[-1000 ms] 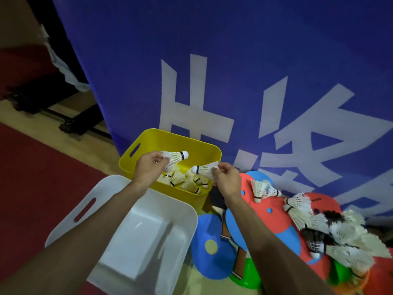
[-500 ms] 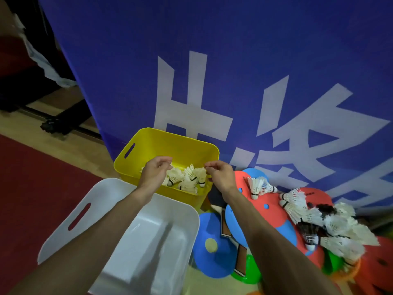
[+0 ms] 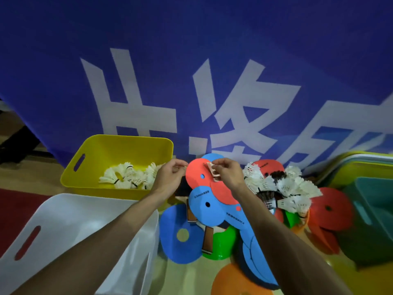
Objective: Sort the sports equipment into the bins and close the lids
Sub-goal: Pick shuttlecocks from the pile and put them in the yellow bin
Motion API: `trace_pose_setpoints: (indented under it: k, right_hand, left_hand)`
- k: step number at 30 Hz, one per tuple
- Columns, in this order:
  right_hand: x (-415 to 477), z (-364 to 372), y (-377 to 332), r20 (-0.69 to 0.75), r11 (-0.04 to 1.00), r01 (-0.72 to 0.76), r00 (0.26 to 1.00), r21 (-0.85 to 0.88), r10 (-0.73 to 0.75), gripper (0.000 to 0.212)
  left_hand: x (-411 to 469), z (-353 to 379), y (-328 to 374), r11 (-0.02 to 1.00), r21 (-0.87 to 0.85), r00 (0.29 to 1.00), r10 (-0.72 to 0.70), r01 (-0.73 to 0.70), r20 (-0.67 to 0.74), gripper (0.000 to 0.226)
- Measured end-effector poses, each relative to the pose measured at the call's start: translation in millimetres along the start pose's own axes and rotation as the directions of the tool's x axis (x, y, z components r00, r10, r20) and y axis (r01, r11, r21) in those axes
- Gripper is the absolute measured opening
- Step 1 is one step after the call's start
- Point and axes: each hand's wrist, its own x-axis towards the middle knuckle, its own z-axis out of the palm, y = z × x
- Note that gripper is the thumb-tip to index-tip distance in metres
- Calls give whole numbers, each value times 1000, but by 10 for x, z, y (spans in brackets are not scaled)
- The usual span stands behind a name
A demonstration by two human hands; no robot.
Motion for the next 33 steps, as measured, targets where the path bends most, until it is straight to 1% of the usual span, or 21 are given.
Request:
trace_pose_setpoints:
  k: [3, 6, 7, 11, 13, 16, 19, 23, 26, 28, 31, 33]
  right_hand:
    - [-50, -270, 129, -40, 1000, -28, 999, 11, 28, 13]
    - [-108, -528, 291, -55, 998, -50, 997, -26, 48, 10]
    - [-128, -610, 339, -58, 998, -60, 997, -36, 58, 12]
    - [-154, -870, 481, -81, 992, -110, 991, -62, 105, 12]
    - [-121, -953, 517, -85, 991, -109, 991, -75, 102, 13]
    - [-42, -1038, 560, -80, 990, -90, 993, -108, 81, 14]
    - [25, -1105, 627, -101, 989, -74, 993, -127, 62, 19]
    - [108, -1180, 695, -112, 980, -76, 992, -183, 55, 23]
    - [191, -1183, 742, -103, 975, -84, 993, -206, 64, 19]
    - [255, -1151, 770, -86, 971, -92, 994, -223, 74, 18]
    - [336, -1066, 791, -40, 968, -83, 996, -235, 76, 15]
    - [378, -1005, 785, 3, 963, -69, 997, -259, 73, 18]
  left_hand:
    - [85, 272, 24, 998, 57, 998, -5, 1, 65, 24]
    - [155, 504, 28, 995, 99, 992, -34, 22, 122, 20]
    - [175, 571, 34, 994, 108, 990, -40, 25, 136, 18]
    - [262, 821, 81, 990, 140, 978, -46, 17, 205, 12]
    - [342, 934, 107, 987, 158, 971, -47, 10, 232, 16]
    - [488, 1090, 109, 968, 250, 964, -50, -18, 261, 26]
    - [643, 1222, 52, 940, 338, 954, -61, -44, 294, 31]
    - [838, 1328, -57, 885, 463, 947, -105, -51, 305, 41]
    - [948, 1385, -138, 878, 476, 945, -108, -55, 308, 48]
    - [1016, 1418, -177, 881, 471, 950, -117, -34, 288, 49]
    - [1112, 1459, -262, 877, 480, 971, -134, 24, 197, 42]
    - [1131, 1464, -316, 877, 479, 979, -138, 49, 153, 26]
